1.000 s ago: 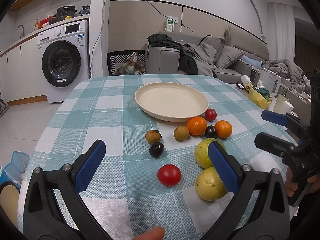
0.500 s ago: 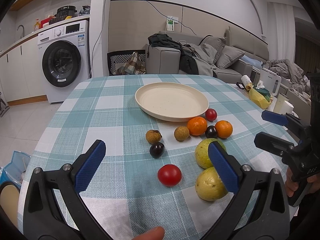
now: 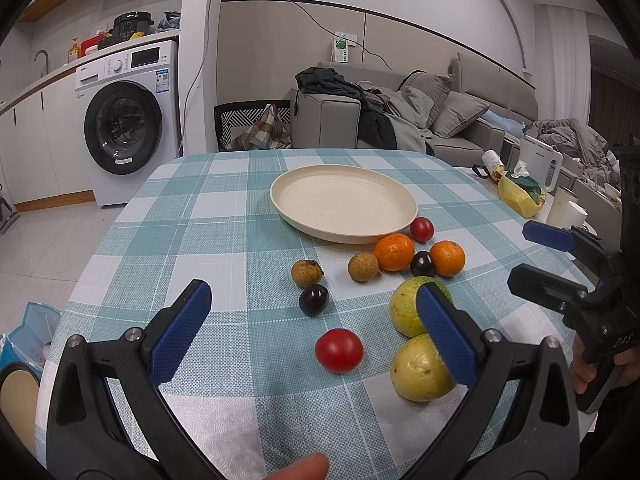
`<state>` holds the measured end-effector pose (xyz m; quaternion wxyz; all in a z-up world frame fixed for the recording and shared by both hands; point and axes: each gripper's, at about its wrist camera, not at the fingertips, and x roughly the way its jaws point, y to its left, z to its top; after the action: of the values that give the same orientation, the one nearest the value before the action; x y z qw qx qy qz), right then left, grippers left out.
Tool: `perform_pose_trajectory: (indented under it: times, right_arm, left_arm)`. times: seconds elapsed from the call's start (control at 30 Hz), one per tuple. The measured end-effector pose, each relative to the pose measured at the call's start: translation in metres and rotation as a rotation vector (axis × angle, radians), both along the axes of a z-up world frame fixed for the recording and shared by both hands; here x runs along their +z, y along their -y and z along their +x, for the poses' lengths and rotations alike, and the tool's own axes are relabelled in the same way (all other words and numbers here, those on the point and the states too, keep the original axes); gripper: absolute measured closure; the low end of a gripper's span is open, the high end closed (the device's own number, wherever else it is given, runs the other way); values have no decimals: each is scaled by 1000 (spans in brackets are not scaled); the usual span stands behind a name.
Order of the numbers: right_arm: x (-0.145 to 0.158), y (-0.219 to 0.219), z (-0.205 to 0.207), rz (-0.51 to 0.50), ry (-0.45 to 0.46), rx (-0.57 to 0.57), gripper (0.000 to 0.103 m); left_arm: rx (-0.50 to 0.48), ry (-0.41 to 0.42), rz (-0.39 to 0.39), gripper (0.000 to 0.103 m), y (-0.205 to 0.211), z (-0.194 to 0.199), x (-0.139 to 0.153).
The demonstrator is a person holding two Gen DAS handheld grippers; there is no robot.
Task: Organize fruits
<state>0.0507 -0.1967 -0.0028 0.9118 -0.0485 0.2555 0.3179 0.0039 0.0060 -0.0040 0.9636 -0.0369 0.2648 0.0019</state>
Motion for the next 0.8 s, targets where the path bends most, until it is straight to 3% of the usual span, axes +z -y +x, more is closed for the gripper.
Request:
perform_pose_trajectory:
  times: [0.8]
  right_arm:
    - [0, 2, 1, -6, -1, -6, 0]
  left_arm:
    - [2, 0, 3, 1, 1, 2, -2]
